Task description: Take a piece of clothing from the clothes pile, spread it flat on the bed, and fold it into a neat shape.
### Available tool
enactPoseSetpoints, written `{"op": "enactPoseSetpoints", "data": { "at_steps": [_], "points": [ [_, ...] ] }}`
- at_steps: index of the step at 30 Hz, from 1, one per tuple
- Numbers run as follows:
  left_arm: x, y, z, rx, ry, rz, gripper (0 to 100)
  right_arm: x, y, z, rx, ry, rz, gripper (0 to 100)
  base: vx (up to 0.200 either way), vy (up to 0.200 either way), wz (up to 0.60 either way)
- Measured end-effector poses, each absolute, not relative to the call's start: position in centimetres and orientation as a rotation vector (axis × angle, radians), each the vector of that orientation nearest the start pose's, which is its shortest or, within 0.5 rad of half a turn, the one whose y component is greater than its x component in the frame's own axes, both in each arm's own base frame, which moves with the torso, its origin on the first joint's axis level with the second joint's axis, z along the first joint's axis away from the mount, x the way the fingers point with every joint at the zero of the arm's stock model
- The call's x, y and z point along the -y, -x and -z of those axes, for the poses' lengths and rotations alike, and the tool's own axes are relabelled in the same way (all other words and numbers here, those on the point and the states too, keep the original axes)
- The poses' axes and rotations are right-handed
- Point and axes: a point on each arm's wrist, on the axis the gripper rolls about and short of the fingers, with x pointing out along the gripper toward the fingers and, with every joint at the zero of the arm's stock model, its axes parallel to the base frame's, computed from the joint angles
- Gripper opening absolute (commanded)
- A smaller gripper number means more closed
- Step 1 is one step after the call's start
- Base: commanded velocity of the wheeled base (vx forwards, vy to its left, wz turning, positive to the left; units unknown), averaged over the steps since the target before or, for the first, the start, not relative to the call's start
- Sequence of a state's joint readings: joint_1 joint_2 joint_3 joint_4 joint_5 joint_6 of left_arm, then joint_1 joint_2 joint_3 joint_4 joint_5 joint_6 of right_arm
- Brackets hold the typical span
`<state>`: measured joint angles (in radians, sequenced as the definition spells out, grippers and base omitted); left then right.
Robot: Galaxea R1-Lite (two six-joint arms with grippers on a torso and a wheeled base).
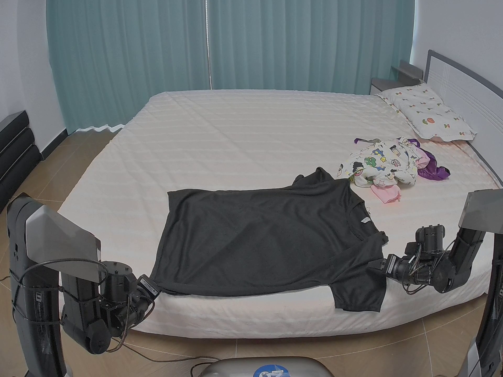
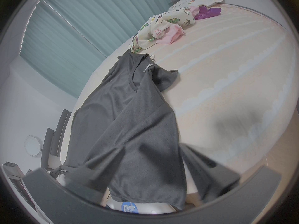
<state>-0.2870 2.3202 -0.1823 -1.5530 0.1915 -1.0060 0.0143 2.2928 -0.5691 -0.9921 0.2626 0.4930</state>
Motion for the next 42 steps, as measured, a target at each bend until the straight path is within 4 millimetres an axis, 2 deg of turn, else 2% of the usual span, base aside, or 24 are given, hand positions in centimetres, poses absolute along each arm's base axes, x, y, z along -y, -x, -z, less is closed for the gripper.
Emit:
{"op": "enactPoseSetpoints", "data": {
  "at_steps": [14, 15, 24, 30, 37, 42],
  "points": [
    [7.0, -25.0, 2.5, -0.559, 0.838, -0.197, 0, -1.7, -34.9, 1.7, -0.657, -0.622, -0.092, 0, 0.0, 0.0, 0.0],
    [7.0, -25.0, 2.5, -0.56, 0.838, -0.197, 0, -1.7, -34.9, 1.7, -0.653, -0.621, -0.094, 100, 0.0, 0.0, 0.0],
    [7.0, -25.0, 2.5, -0.56, 0.838, -0.197, 0, -0.7, -34.0, 1.7, -0.665, -0.622, -0.059, 100, 0.0, 0.0, 0.0],
    [7.0, -25.0, 2.5, -0.559, 0.839, -0.197, 0, -0.1, -32.1, 1.7, -0.709, -0.589, -0.048, 100, 0.0, 0.0, 0.0],
    [7.0, -25.0, 2.4, -0.559, 0.839, -0.197, 0, -0.4, -28.5, 2.7, -0.826, -0.508, -0.105, 100, 0.0, 0.0, 0.0],
    [6.9, -24.9, 2.4, -0.558, 0.839, -0.196, 0, -1.0, -27.7, 3.1, -0.865, -0.499, -0.122, 100, 0.0, 0.0, 0.0]
  ]
}}
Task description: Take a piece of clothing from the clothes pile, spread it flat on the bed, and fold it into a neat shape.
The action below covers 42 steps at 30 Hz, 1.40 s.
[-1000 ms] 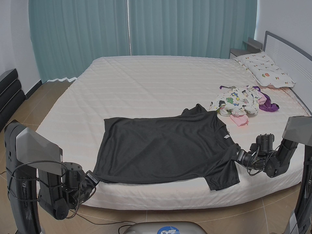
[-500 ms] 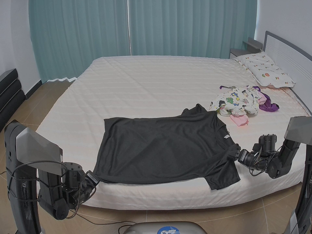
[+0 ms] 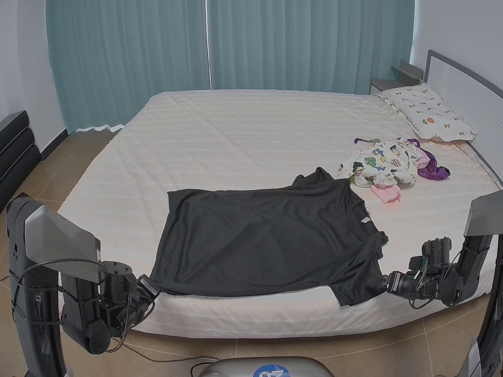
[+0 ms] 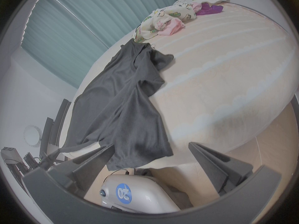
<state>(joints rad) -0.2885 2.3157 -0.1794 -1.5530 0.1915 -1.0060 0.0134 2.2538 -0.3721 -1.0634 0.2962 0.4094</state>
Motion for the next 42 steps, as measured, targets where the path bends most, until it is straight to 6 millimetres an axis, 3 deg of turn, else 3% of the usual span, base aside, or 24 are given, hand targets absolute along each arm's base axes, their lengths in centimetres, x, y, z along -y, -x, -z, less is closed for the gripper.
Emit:
{"op": "enactPoseSetpoints", "data": {
  "at_steps": [5, 6, 17, 26, 33, 42],
  "points": [
    [7.0, -24.9, 2.4, -0.558, 0.839, -0.196, 0, -1.4, -28.0, 3.2, -0.864, -0.503, -0.132, 100, 0.0, 0.0, 0.0],
    [7.0, -24.9, 2.3, -0.557, 0.839, -0.196, 0, -1.4, -28.0, 3.1, -0.862, -0.504, -0.134, 0, 0.0, 0.0, 0.0],
    [7.0, -24.9, 2.3, -0.558, 0.84, -0.194, 0, -1.9, -28.1, 3.4, -0.875, -0.494, -0.131, 0, 0.0, 0.0, 0.0],
    [6.9, -24.5, 2.2, -0.579, 0.84, -0.184, 0, -0.2, -26.3, 2.8, -0.89, -0.521, -0.069, 0, 0.0, 0.0, 0.0],
    [6.7, -23.6, 1.7, -0.598, 0.833, -0.169, 0, 0.7, -23.2, 1.3, -0.897, -0.539, -0.037, 0, 0.0, 0.0, 0.0],
    [6.4, -23.0, 1.0, -0.564, 0.76, -0.198, 0, 0.0, -18.8, -1.1, -0.906, -0.526, -0.043, 0, 0.0, 0.0, 0.0]
  ]
}}
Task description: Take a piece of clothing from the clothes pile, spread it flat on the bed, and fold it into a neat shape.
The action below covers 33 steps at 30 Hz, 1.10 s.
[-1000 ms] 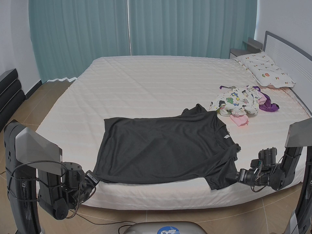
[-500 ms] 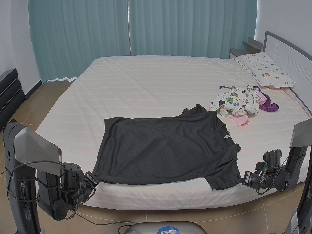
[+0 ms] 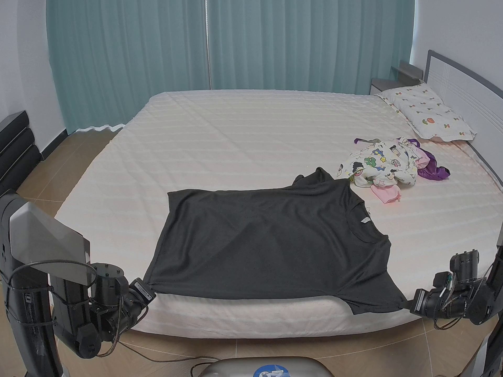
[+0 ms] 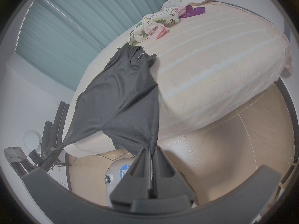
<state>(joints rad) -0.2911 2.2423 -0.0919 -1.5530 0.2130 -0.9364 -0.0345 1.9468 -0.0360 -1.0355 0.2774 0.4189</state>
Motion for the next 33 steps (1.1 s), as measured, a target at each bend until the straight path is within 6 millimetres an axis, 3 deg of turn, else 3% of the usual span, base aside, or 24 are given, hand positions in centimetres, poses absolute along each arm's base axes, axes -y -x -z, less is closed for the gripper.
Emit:
{"op": "enactPoseSetpoints", "data": {
  "at_steps": [9, 15, 33],
  "points": [
    [6.3, -22.6, 0.6, -0.557, 0.741, -0.198, 0, -1.1, -16.8, -2.2, -0.97, -0.509, -0.032, 0, 0.0, 0.0, 0.0],
    [6.2, -22.1, 0.7, -0.58, 0.655, -0.182, 0, -1.9, -16.4, -3.3, -0.916, -0.469, -0.029, 0, 0.0, 0.0, 0.0],
    [7.5, -20.5, 2.5, -0.666, 0.486, -0.195, 0, -1.6, -14.1, -4.4, -0.957, -0.406, -0.014, 0, 0.0, 0.0, 0.0]
  ]
}}
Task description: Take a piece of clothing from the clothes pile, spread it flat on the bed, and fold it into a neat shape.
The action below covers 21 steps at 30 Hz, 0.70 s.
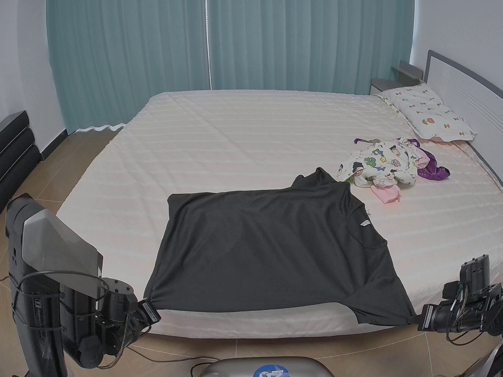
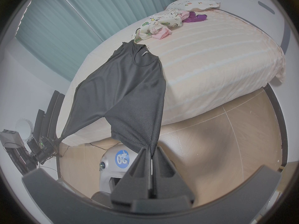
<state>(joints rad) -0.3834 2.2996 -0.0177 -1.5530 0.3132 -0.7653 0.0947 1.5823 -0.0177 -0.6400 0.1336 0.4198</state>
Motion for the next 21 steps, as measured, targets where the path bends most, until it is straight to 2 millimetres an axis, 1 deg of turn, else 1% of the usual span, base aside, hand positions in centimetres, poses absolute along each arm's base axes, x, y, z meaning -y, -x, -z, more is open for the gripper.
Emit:
{"op": "enactPoseSetpoints", "data": {
  "at_steps": [4, 10, 15, 21],
  "points": [
    [8.3, -20.2, 2.7, -0.654, 0.441, -0.21, 0, -1.4, -13.9, -4.5, -0.956, -0.395, -0.01, 0, 0.0, 0.0, 0.0],
    [8.5, -19.2, 3.4, -0.738, 0.367, -0.228, 0, -1.0, -14.0, -4.4, -0.962, -0.386, 0.0, 0, 0.0, 0.0, 0.0],
    [8.4, -18.8, 2.8, -0.761, 0.35, -0.226, 0, -1.0, -14.0, -4.3, -0.966, -0.387, 0.002, 0, 0.0, 0.0, 0.0],
    [8.1, -18.0, 1.5, -0.804, 0.308, -0.203, 0, -0.9, -14.0, -4.4, -0.959, -0.388, 0.001, 0, 0.0, 0.0, 0.0]
  ]
}}
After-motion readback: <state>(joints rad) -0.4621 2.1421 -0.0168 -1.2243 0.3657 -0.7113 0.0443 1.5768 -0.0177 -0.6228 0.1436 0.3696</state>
